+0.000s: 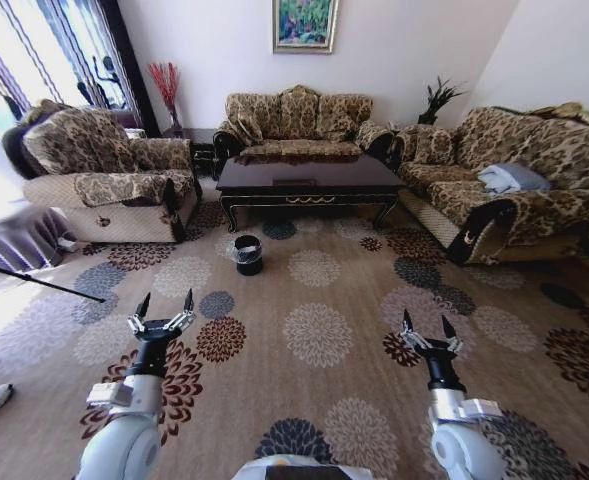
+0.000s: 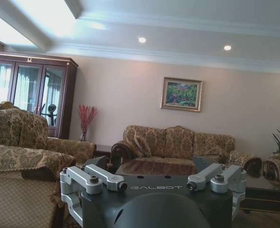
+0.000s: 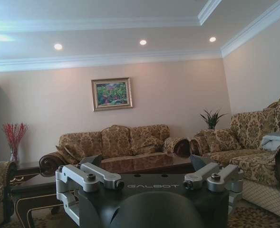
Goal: Move to the front of the table and pick up the trash from the floor, then place it into the trash bin.
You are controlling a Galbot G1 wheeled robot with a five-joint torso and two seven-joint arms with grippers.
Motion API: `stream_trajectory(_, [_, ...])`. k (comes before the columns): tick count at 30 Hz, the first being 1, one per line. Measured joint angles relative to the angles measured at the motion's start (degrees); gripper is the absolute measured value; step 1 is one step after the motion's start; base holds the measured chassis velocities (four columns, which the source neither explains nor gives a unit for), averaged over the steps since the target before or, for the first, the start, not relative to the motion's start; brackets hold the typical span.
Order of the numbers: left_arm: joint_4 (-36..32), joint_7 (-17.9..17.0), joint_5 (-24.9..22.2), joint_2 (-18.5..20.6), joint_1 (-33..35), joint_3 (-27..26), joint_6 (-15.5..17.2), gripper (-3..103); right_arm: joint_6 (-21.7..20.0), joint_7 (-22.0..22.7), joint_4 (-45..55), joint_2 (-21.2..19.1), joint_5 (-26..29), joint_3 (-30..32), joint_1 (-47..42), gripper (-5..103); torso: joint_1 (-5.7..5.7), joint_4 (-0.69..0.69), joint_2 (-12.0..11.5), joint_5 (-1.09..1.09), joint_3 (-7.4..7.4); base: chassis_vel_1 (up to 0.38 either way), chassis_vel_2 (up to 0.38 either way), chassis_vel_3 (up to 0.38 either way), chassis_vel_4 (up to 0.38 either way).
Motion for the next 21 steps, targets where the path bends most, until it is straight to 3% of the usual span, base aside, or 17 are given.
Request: stream_trajectory(21, [0.0, 0.2, 0.2, -0.2, 0.0, 0.1, -0.1, 100, 0.6, -0.8, 0.2, 0.1, 0.3, 0.1, -0.1, 100, 2.44, 0.00, 5.4, 0.00, 2.91, 0.000, 0.000, 0.000, 0.000])
